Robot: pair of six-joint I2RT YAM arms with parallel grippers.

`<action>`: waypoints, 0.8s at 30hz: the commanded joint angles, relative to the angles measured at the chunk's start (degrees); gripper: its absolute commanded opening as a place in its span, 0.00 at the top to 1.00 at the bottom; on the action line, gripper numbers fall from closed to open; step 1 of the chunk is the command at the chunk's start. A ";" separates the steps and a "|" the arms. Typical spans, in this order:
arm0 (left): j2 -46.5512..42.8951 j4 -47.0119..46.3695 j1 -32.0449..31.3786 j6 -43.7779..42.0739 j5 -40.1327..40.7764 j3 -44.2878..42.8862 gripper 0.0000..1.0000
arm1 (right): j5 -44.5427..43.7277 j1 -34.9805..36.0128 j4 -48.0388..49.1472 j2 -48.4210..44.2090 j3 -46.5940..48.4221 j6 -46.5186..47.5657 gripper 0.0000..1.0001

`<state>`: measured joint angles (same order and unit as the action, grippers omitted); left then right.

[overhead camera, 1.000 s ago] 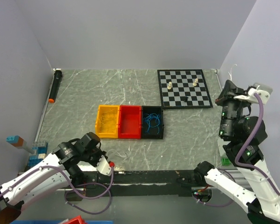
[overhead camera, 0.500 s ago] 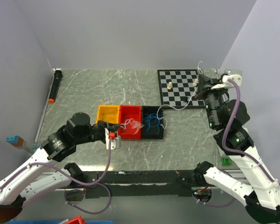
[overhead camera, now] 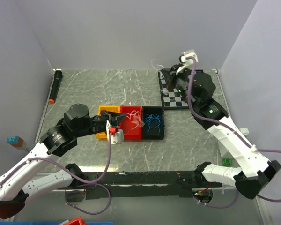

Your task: Untangle the cables

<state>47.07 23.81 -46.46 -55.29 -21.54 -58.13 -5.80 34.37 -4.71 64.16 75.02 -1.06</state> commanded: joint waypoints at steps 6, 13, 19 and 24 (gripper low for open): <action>-2.24 -2.72 0.14 -7.55 1.24 -3.48 0.99 | 5.01 2.80 4.36 6.14 5.57 -1.76 1.00; -4.88 -5.26 0.14 -8.87 1.76 -2.52 0.99 | 5.19 5.09 4.36 10.98 10.58 -2.45 1.00; -6.02 -8.33 0.23 -9.22 2.20 -1.82 0.99 | 5.01 7.81 6.20 13.71 9.09 -3.25 1.00; -7.69 -14.93 0.31 -11.33 2.55 0.29 0.99 | 3.78 8.96 5.86 15.55 9.44 -2.02 1.00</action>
<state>40.99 16.56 -46.41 -64.34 -19.38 -58.76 -1.43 42.52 -1.69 78.89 83.13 -3.55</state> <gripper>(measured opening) 0.022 0.010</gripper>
